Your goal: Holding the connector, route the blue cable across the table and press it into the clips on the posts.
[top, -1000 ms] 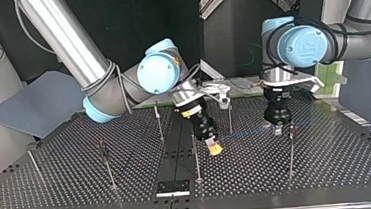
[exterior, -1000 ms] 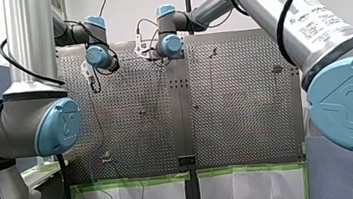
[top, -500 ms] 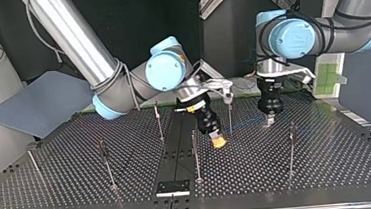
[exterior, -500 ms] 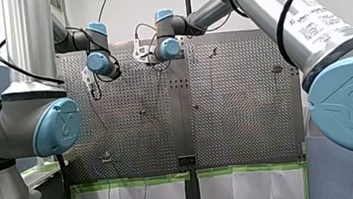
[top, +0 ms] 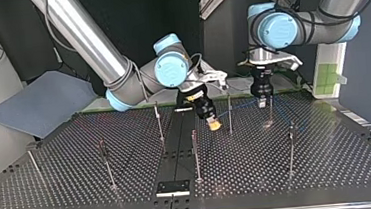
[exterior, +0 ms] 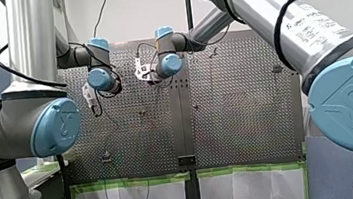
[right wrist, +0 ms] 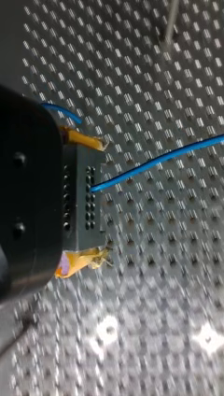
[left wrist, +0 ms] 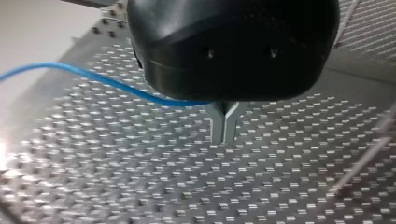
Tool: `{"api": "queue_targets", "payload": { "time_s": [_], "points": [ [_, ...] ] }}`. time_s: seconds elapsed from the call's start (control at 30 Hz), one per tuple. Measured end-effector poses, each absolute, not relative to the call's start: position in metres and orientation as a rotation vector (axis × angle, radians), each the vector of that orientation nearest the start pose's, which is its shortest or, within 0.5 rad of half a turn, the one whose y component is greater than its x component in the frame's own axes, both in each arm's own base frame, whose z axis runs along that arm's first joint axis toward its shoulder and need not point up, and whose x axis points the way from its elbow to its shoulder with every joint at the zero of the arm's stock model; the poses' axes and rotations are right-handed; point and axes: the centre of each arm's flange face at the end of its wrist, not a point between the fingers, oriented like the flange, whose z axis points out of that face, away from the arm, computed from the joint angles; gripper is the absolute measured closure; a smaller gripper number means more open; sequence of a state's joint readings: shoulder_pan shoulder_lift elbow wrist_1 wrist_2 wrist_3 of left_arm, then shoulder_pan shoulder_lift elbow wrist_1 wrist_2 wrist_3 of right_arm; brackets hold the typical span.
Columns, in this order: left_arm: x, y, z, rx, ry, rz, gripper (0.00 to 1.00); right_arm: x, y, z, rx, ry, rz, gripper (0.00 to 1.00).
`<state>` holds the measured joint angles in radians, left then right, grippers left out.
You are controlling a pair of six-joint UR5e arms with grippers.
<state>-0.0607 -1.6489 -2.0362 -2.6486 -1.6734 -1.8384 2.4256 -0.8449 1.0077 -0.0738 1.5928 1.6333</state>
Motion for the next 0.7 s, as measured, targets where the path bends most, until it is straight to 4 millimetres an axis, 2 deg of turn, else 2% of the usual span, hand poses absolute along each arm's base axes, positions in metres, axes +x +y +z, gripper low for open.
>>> {"api": "queue_targets", "payload": {
  "time_s": [0.27,0.7],
  "points": [
    [0.454,-0.161,0.231,-0.225,1.654,-0.186,1.0,0.647,-0.395,0.27,-2.582,1.085,-2.234,1.0],
    [0.462,-0.173,0.169,-0.191,1.729,-0.211,1.0,0.635,-0.385,0.23,-2.63,1.095,-2.153,1.0]
  ]
}}
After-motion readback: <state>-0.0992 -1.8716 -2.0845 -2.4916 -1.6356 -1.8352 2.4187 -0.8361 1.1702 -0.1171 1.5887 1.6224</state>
